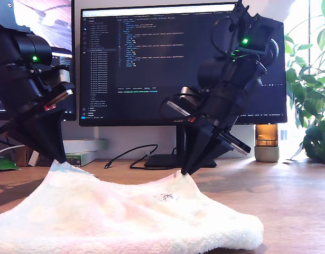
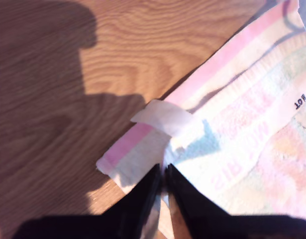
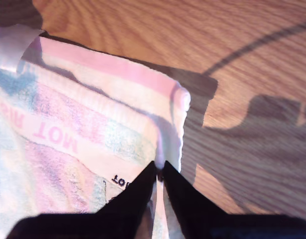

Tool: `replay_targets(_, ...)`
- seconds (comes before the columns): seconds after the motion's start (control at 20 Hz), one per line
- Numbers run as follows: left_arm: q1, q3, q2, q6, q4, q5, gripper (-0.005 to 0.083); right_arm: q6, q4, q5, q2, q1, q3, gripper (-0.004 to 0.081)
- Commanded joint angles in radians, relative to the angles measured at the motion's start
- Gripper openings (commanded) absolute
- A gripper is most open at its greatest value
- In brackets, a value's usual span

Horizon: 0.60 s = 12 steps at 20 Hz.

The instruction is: Fold the tea towel to a neat square and place it to the right

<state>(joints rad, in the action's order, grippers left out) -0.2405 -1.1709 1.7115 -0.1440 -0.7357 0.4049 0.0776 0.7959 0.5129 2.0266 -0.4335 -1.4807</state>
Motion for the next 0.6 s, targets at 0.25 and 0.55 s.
replay_targets(0.25, 0.005, -0.008, -0.005, -0.022, -0.053, 0.01, -0.0024, -0.016, -0.001, 0.003, 0.02, -0.004, 0.008, -0.0013)
replay_targets(0.55, 0.031, -0.01, -0.074, -0.021, -0.069, 0.01, -0.0024, -0.026, 0.002, 0.04, 0.02, -0.002, -0.028, -0.0013)
